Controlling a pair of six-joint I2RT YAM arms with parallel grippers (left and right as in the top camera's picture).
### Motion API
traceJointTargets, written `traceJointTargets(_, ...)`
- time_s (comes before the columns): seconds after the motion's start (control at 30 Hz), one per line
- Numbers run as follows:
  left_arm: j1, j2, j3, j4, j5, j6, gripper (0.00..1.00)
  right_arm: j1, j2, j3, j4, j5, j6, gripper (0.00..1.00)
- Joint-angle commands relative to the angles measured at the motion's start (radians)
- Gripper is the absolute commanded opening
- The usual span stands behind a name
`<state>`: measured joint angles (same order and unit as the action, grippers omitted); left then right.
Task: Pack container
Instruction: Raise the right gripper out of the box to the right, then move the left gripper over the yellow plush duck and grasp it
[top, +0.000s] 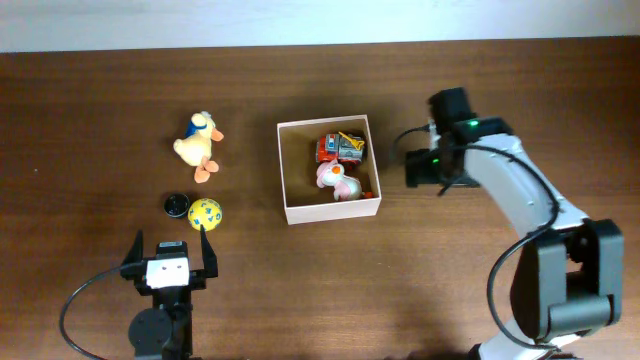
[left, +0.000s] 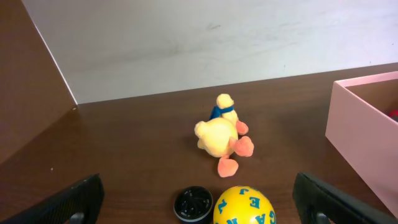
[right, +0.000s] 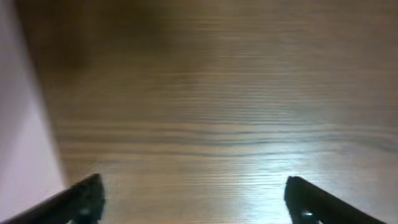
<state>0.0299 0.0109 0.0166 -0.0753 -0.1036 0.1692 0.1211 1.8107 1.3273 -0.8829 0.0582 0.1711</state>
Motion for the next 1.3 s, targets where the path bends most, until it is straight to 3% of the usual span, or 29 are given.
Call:
traceJointTargets(0.0,-0.004,-0.006,-0.008,0.003,0.010,0.016,0.99,-0.064,-0.021,0.013,0.008,0.021,0.002,0.99)
traceJointTargets(1.27,-0.004,-0.006,-0.007,0.004,0.007,0.016,0.99,-0.097,-0.021,0.013,0.012,0.022,0.002,0.99)
